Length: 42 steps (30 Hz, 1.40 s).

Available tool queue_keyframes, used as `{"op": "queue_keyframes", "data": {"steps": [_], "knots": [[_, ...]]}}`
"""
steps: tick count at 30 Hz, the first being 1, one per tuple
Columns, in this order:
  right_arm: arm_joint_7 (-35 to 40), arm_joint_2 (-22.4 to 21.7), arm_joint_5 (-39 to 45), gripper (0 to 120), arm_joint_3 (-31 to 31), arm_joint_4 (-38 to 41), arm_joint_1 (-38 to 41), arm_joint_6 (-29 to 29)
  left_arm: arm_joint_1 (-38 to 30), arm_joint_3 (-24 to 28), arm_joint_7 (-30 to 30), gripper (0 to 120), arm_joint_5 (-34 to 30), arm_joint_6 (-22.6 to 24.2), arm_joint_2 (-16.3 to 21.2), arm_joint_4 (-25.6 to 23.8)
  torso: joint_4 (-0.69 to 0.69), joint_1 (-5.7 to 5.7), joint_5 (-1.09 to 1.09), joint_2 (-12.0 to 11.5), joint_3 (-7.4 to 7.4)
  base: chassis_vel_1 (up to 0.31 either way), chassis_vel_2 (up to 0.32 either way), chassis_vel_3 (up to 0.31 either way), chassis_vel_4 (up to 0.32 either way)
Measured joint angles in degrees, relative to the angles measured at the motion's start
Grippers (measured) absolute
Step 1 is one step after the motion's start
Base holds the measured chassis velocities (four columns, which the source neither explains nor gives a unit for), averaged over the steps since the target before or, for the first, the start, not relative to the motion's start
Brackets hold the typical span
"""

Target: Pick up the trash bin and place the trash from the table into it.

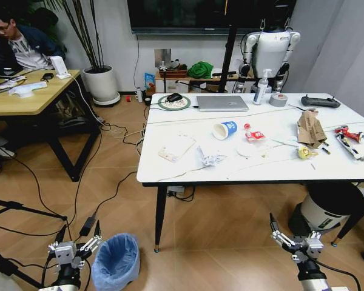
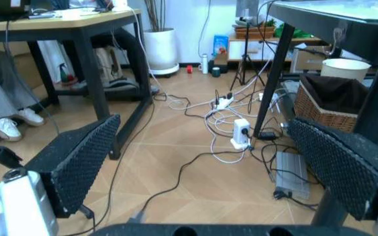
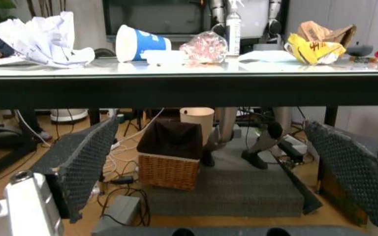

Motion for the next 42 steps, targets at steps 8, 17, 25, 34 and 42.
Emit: {"op": "queue_keyframes", "data": {"steps": [8, 17, 25, 34, 42], "knots": [[-0.1, 0.1, 0.0, 100, 0.0, 0.0, 0.0, 0.2, 0.0, 0.1, 0.0, 100, 0.1, 0.0, -0.1, -0.2, 0.00, -0.98, 0.00, -2.2, -1.22, 0.000, 0.000, 0.000, 0.000], [-0.1, 0.0, 0.0, 100, 0.1, 0.0, 0.0, 0.2, -0.1, 0.1, 0.0, 100, -0.1, 0.0, -0.1, -0.2, 0.00, -2.01, 0.00, -4.7, -2.70, 0.000, 0.000, 0.000, 0.000], [-0.1, 0.0, 0.0, 100, 0.1, 0.0, 0.0, 0.2, -0.2, 0.1, 0.0, 100, -0.3, 0.0, -0.1, -0.1, 0.00, -2.80, 0.00, -6.4, -3.62, 0.000, 0.000, 0.000, 0.000], [-0.1, 0.2, -0.2, 100, 0.1, -0.1, -0.1, 0.4, -0.2, 0.1, 0.0, 100, -0.6, -0.1, -0.1, 0.0, 0.00, -3.85, 0.00, -9.0, -5.11, 0.000, 0.000, 0.000, 0.000], [-0.1, 0.0, -0.1, 100, 0.1, -0.3, 0.0, 0.5, 0.0, 0.5, 0.1, 100, -1.2, -0.6, -0.6, 0.6, 0.01, -5.13, 0.00, -11.9, -6.76, 0.000, 0.000, 0.000, 0.000]]}}
